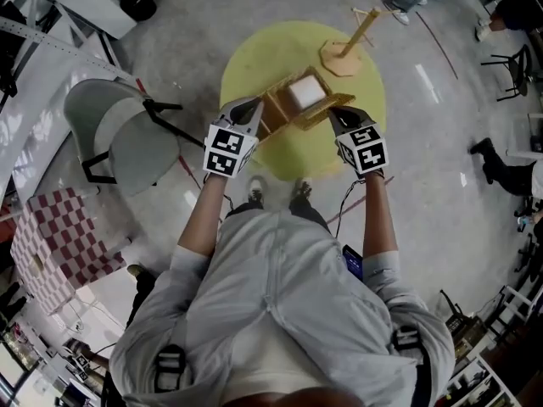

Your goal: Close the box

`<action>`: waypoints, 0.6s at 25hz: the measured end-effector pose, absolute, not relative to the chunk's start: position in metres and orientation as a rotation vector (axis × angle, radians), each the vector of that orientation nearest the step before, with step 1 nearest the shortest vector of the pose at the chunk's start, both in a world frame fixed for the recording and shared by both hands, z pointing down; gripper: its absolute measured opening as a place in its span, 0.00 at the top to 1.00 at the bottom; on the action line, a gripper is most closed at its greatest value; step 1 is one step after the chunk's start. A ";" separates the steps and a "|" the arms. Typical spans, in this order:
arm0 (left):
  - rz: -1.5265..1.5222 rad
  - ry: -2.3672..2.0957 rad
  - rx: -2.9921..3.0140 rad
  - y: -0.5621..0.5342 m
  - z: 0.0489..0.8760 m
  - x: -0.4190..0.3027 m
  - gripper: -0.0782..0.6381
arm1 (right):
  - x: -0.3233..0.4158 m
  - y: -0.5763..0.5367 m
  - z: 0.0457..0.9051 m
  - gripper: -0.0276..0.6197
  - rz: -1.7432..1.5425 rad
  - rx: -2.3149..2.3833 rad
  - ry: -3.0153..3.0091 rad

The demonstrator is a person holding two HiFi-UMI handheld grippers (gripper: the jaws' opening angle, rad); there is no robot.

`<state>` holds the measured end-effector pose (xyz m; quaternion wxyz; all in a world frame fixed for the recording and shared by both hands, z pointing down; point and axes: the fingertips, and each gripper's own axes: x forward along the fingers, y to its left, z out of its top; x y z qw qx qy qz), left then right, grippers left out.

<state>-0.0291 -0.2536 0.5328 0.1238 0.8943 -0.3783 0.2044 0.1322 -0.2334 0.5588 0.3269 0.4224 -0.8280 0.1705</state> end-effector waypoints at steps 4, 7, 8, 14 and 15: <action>0.578 -1.129 2.589 -0.263 0.534 -0.036 0.85 | 0.116 -0.264 0.552 0.91 0.408 1.120 -2.217; 0.577 -1.156 2.566 -0.268 0.536 -0.043 0.85 | 0.103 -0.286 0.553 0.91 0.377 1.105 -2.249; 0.580 -1.166 2.558 -0.269 0.537 -0.045 0.85 | 0.099 -0.292 0.554 0.91 0.374 1.095 -2.259; 0.566 -1.235 2.487 -0.280 0.545 -0.060 0.85 | 0.071 -0.335 0.578 0.91 0.368 0.994 -2.282; 0.568 -1.245 2.474 -0.281 0.548 -0.063 0.85 | 0.066 -0.342 0.584 0.91 0.372 0.972 -2.281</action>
